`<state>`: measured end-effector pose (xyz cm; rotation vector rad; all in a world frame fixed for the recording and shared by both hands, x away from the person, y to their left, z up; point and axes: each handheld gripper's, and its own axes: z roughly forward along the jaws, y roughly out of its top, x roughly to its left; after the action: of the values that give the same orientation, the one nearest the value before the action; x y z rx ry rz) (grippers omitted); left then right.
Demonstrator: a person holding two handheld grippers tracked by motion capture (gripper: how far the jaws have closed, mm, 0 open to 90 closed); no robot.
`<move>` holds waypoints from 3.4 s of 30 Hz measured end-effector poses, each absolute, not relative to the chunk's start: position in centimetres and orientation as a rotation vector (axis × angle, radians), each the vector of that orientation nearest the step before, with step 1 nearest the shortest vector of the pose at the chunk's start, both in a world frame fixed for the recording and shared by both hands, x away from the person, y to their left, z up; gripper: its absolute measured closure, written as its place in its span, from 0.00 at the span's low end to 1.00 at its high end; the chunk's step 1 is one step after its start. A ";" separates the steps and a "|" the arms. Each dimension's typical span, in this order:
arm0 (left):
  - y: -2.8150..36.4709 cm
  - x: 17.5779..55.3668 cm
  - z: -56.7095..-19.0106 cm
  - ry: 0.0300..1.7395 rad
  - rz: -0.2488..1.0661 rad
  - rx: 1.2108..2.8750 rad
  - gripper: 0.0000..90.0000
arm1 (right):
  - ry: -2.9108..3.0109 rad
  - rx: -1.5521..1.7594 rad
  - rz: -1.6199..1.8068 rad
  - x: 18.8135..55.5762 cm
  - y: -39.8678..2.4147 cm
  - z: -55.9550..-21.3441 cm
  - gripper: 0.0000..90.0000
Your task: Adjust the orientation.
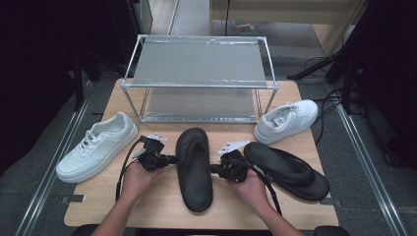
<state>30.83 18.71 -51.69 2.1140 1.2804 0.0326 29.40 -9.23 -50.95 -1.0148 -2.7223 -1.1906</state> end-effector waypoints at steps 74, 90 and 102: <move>17.1 29.4 -47.8 0.996 -0.051 2.099 0.45 | -2.649 -1.229 -1.341 28.1 -25.5 -48.1 0.69; 16.9 29.5 -48.0 0.991 -0.050 2.107 0.45 | -2.692 -1.253 -1.214 28.9 -26.1 -49.5 0.72; 17.3 29.4 -48.0 1.002 -0.042 2.099 0.45 | -2.696 -1.262 -1.105 29.7 -26.0 -50.0 0.94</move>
<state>29.45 17.30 -47.99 2.0989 1.0020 -0.0418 29.72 -26.00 -50.00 -1.2616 -2.6958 -1.1050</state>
